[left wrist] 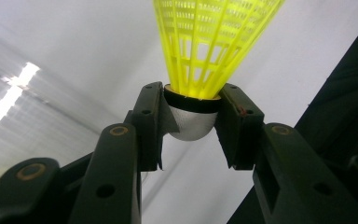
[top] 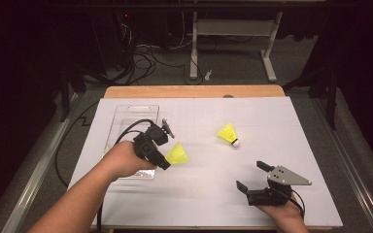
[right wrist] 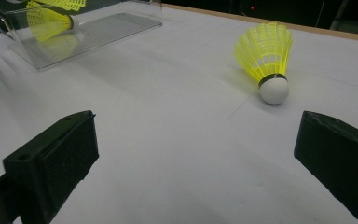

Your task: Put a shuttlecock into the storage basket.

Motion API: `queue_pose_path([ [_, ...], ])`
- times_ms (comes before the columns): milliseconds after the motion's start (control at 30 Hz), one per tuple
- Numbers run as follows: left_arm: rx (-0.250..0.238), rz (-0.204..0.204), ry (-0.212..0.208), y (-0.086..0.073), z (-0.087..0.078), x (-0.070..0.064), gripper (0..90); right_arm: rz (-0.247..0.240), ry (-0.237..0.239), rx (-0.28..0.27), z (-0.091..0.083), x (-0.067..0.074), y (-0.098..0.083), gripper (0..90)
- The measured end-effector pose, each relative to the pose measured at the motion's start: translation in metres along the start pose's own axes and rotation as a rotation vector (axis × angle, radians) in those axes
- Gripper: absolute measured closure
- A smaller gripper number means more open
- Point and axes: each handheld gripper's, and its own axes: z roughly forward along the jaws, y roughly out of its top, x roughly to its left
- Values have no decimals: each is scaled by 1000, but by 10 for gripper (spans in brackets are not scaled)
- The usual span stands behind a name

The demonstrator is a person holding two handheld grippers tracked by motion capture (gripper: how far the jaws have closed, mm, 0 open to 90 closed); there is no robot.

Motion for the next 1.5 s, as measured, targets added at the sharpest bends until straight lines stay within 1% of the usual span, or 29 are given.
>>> queue_pose_path([
  [200,-19,-30,11,4,-11,11,635,2,-3,-17,-1,1,1,4],
  [300,-36,-39,12,6,-20,16,635,2,-11,-26,-2,0,2,4],
  [433,-54,-57,28,9,-30,25,635,9,-20,-36,-4,-1,2,4],
  [500,-61,-73,32,10,-35,29,635,11,-23,-44,-4,-1,3,4],
  [533,-61,-72,38,10,-36,31,636,12,-26,-48,-5,-1,3,4],
  [667,-68,-94,59,11,-41,42,635,15,-27,-64,-6,-1,3,4],
  [700,-78,-105,61,11,-42,44,635,13,-26,-69,-6,-1,4,4],
  [800,-89,-119,63,13,-49,53,635,11,-29,-78,-7,-1,4,4],
  [933,-102,-149,89,16,-55,64,635,10,-32,-92,-8,-1,5,4],
  [967,-103,-153,93,17,-55,66,635,8,-35,-98,-8,-1,5,4],
  [1033,-116,-177,108,18,-56,73,636,7,-38,-104,-9,0,6,4],
  [1200,-119,-213,130,19,-54,86,635,2,-32,-99,-8,1,6,4],
  [1400,-116,-241,166,20,-50,100,635,2,-31,-99,-9,0,6,4],
  [1500,-118,-254,172,21,-50,105,635,3,-28,-97,-8,0,6,4],
])
